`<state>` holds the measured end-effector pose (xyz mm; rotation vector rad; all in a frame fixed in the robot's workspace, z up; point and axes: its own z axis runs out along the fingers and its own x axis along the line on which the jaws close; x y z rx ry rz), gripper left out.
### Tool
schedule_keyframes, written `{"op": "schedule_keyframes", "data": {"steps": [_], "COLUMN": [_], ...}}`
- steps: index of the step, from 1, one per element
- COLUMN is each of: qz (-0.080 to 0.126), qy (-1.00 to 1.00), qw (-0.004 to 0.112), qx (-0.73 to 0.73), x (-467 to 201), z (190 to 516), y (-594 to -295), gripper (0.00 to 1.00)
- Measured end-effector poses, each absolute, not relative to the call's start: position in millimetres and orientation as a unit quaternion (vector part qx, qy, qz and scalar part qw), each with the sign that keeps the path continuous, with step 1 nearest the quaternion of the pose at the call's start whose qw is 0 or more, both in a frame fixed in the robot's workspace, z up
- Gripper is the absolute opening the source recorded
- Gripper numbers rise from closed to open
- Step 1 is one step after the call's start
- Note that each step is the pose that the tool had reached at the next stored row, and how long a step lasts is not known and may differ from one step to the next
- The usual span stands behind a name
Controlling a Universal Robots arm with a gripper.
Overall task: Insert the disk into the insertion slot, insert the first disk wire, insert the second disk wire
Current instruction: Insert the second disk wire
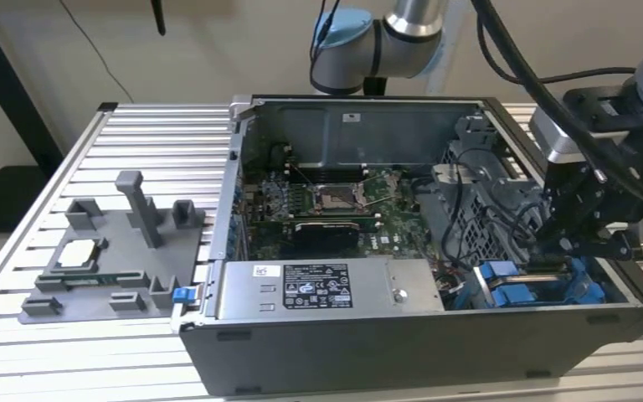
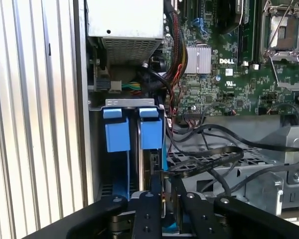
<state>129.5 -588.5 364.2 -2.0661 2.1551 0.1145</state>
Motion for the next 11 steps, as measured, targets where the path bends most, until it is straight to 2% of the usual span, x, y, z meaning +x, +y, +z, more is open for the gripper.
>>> {"op": "schedule_keyframes", "data": {"steps": [11], "qz": [0.038], "qy": [0.719], "qw": [0.077], "qx": [-0.689], "x": [129.5], "z": [371.1], "y": [-588.6], "gripper": [1.0]}}
